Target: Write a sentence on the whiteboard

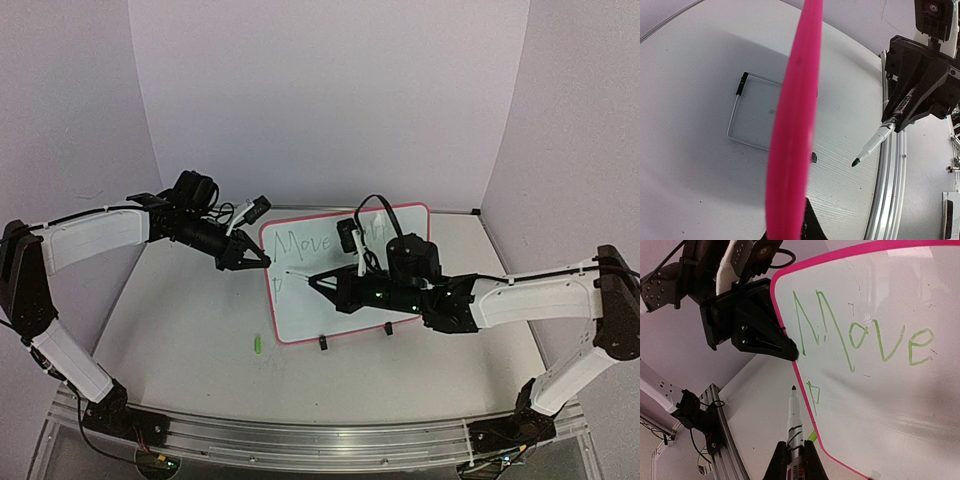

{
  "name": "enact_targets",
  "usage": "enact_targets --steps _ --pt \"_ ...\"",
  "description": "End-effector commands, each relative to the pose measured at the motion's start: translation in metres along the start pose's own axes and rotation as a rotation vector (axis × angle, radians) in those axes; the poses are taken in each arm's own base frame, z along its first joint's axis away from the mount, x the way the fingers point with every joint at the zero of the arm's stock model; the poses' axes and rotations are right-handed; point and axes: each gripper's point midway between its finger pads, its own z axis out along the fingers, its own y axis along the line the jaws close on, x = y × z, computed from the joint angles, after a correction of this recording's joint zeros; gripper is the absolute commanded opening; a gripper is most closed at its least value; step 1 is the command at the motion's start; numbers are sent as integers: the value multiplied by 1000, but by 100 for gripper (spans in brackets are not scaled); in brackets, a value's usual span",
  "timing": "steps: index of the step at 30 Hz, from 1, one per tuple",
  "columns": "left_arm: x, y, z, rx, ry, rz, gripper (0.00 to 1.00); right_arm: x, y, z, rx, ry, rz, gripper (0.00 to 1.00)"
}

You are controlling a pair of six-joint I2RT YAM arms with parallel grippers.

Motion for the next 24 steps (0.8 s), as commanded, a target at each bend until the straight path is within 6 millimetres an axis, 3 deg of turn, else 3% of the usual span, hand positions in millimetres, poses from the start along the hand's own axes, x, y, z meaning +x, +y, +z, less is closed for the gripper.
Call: enact_targets --steps 1,24 --pt "9 10 5 -49 37 15 0 7 -8 -2 35 34 -33 0" --pt "8 8 2 -53 32 20 0 11 -31 20 49 30 14 0"
